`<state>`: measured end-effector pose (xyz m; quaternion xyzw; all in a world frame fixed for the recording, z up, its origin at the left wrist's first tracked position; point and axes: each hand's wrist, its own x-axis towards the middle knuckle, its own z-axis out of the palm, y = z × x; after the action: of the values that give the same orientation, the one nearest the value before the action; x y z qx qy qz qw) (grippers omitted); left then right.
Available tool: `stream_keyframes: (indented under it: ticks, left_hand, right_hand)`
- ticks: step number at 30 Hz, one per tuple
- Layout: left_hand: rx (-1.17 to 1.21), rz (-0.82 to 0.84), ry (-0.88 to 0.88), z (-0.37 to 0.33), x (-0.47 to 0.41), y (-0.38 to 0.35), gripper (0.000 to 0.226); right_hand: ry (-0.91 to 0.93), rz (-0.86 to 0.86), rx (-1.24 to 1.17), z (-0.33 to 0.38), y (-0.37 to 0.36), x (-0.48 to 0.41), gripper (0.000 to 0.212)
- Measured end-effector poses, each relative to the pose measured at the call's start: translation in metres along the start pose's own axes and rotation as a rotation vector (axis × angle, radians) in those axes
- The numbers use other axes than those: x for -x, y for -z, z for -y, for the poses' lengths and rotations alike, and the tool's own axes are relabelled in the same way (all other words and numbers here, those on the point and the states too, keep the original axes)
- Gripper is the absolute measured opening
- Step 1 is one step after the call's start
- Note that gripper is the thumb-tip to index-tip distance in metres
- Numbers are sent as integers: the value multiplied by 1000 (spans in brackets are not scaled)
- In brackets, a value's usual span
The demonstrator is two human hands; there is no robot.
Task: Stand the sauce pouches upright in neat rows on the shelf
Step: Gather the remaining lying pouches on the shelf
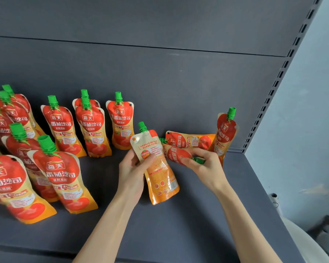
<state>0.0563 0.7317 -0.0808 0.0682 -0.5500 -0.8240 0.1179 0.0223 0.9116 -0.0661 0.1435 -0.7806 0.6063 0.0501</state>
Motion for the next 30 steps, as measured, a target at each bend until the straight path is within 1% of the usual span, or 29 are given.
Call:
stream_keyframes:
  ticks: [3, 5, 7, 15, 20, 22, 24, 28, 30]
  left_hand:
    - [3, 13, -52, -10, -4, 0, 27]
    - [-38, 12, -97, -17, -9, -1, 25]
    - [-70, 7, -147, -22, -15, 0, 25]
    - [-192, -44, -263, -27, -34, 3, 23]
    - [-288, -14, -379, -29, -33, 5, 31]
    - [-298, 8, -404, -33, -31, 1, 29]
    - [-304, 55, -406, -41, -30, -5, 25]
    - [-288, 191, -400, -61, -33, -14, 16]
    - [-279, 227, -383, -69, -36, -16, 20]
  right_hand:
    - [72, -154, -84, 17, 4, -10, 19]
    - [113, -178, -156, 29, 4, -18, 22]
    - [141, -200, -174, 38, 3, -26, 23]
    - [176, -253, 47, 46, -24, -49, 16]
    - [124, -201, 37, 45, -28, -51, 15]
    - [100, -149, -39, 45, -28, -49, 16]
    - [91, -108, -126, 49, -28, -48, 16]
    - [13, -61, -243, 55, -23, -51, 25]
    - [-26, -46, -267, 56, -21, -54, 30]
